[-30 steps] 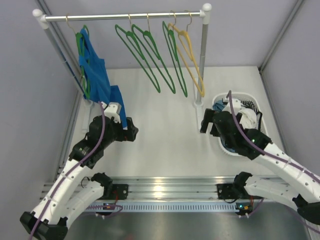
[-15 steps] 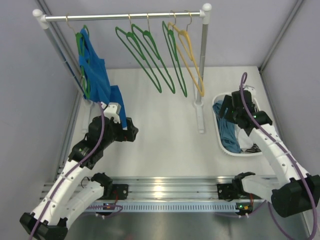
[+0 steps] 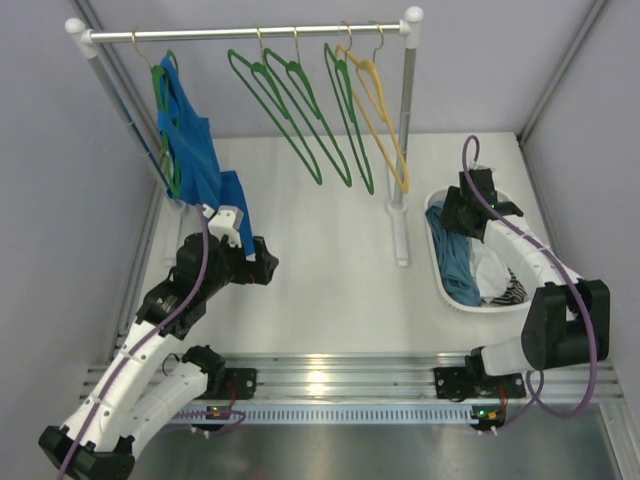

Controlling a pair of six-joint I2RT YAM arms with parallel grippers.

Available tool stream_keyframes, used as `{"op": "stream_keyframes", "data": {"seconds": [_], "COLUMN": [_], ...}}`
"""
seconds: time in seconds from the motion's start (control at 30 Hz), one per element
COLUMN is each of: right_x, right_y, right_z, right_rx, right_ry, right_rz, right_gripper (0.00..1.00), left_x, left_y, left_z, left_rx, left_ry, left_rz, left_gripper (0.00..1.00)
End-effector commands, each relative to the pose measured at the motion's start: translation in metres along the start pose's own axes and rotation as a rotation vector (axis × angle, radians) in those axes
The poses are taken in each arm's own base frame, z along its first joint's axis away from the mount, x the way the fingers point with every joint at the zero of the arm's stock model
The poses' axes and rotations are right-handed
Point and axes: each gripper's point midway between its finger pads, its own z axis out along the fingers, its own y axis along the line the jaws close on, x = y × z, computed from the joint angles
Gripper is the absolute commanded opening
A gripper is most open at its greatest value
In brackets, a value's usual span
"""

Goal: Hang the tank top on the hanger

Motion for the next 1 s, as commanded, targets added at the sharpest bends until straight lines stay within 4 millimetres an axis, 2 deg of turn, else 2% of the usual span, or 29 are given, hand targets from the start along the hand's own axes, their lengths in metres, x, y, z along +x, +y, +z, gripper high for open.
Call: {"op": "stream_keyframes", "data": {"seconds": [0.0, 0.17, 0.37, 0.47, 0.5, 0.57, 0.6, 0.7, 0.9, 0.97], "right_x": [-0.029, -0.02, -0.019, -0.019, -0.021, -0.026, -0.029, -0.044, -0.081, -0.086], "right_y": [0.004, 0.0, -0.005, -0.006, -0.006, -0.005, -0.005, 0.0, 0.015, 0.019], "right_z": [0.004, 0.017, 0.024, 0.024, 0.022, 0.016, 0.01, -0.015, -0.096, -0.125], "right_rx": [-0.016, 0.008, 0.031, 0.035, 0.034, 0.025, 0.023, -0.014, -0.149, -0.196], "right_ry": [-0.088, -0.063, -0.063, -0.058, -0.062, -0.073, -0.074, -0.115, -0.254, -0.289], "right_rz": [-0.017, -0.031, -0.054, -0.06, -0.062, -0.062, -0.062, -0.048, -0.01, -0.004], "right_gripper": [0.62, 0.59, 0.41, 0.27, 0.16, 0.06, 0.0, 0.0, 0.0, 0.0], "left_x": [-0.006, -0.006, -0.005, -0.005, -0.005, -0.005, -0.005, -0.005, -0.005, -0.005], "left_y": [-0.007, -0.008, -0.009, -0.009, -0.01, -0.01, -0.01, -0.01, -0.01, -0.011], "left_z": [-0.002, -0.002, -0.002, -0.002, -0.002, -0.002, -0.002, -0.002, -0.002, -0.002], "left_rx": [0.029, 0.035, 0.042, 0.043, 0.045, 0.045, 0.047, 0.048, 0.048, 0.049], "left_ry": [-0.025, -0.023, -0.021, -0.021, -0.022, -0.02, -0.021, -0.019, -0.021, -0.021], "left_rz": [0.008, 0.009, 0.012, 0.013, 0.014, 0.014, 0.014, 0.014, 0.014, 0.015], "left_gripper": [0.99, 0.99, 0.99, 0.99, 0.99, 0.99, 0.99, 0.99, 0.99, 0.99]}}
